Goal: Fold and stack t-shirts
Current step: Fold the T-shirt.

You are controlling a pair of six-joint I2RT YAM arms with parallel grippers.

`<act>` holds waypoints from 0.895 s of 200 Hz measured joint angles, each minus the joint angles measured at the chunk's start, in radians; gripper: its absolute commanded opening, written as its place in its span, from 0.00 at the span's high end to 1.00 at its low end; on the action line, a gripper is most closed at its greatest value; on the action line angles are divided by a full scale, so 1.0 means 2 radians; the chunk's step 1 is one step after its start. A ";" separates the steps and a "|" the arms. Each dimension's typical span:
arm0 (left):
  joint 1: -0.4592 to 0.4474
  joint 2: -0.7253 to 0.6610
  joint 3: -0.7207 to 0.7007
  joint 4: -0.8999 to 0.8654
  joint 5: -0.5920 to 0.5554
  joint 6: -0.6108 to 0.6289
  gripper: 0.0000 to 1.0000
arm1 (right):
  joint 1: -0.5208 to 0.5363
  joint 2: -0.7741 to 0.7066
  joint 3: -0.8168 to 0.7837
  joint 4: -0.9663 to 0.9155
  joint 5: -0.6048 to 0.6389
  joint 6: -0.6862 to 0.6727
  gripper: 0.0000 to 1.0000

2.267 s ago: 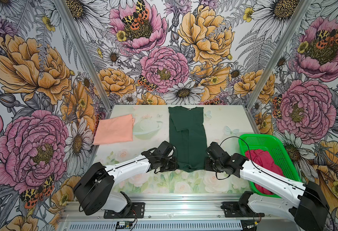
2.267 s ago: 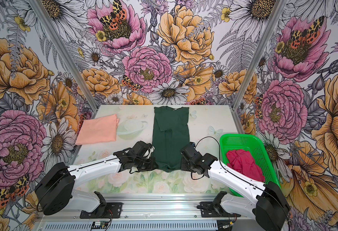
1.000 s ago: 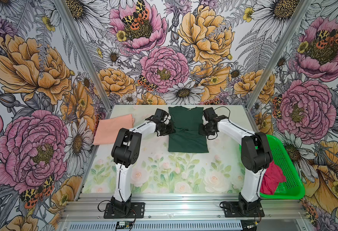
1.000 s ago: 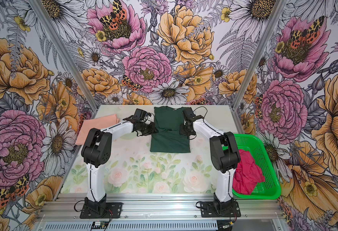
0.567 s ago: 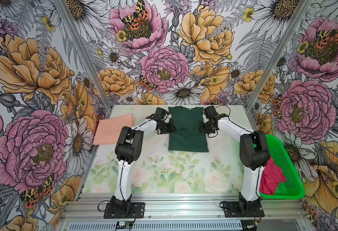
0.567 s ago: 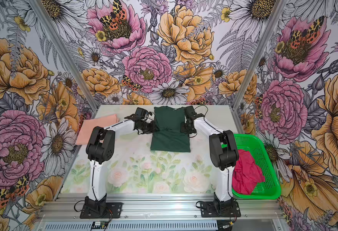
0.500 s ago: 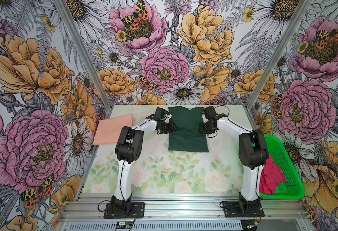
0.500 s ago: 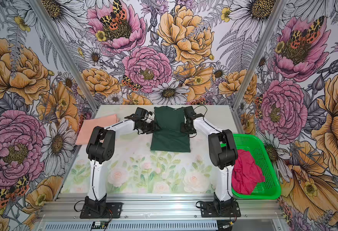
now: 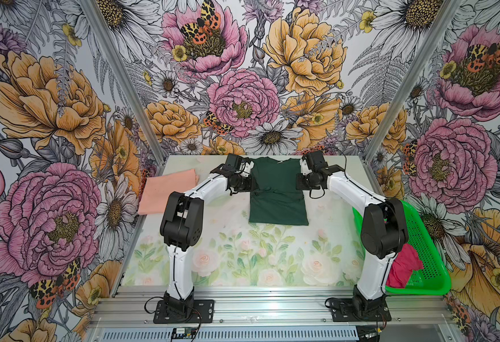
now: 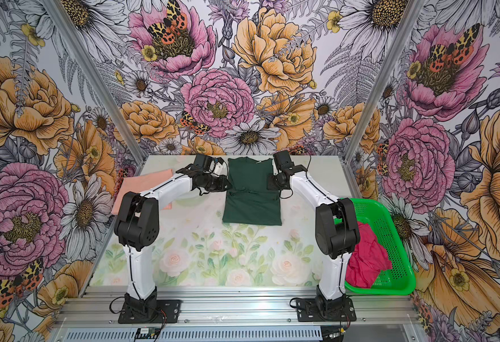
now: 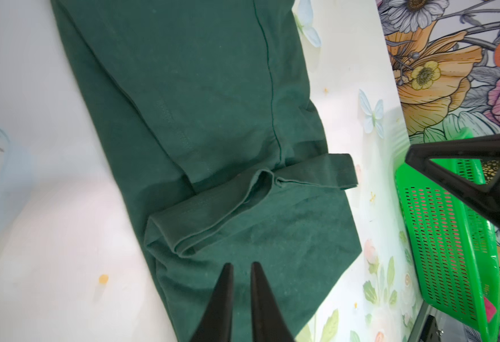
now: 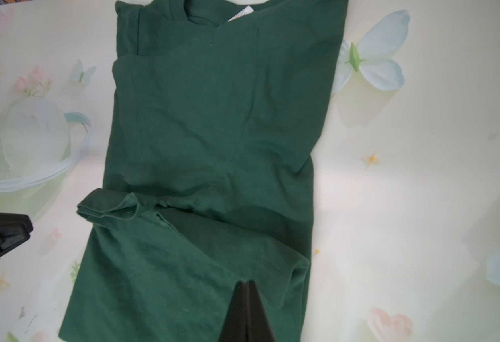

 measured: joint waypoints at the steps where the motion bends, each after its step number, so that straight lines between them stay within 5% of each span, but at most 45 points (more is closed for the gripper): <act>1: 0.000 -0.001 0.000 -0.001 0.000 0.000 1.00 | 0.000 -0.001 -0.001 0.000 -0.001 -0.001 1.00; 49: -0.027 -0.024 -0.001 -0.065 0.001 0.041 1.00 | 0.027 -0.004 -0.059 -0.006 -0.008 -0.004 1.00; 179: -0.038 0.104 0.054 -0.145 0.004 0.066 1.00 | 0.033 0.086 -0.027 -0.042 0.014 -0.019 1.00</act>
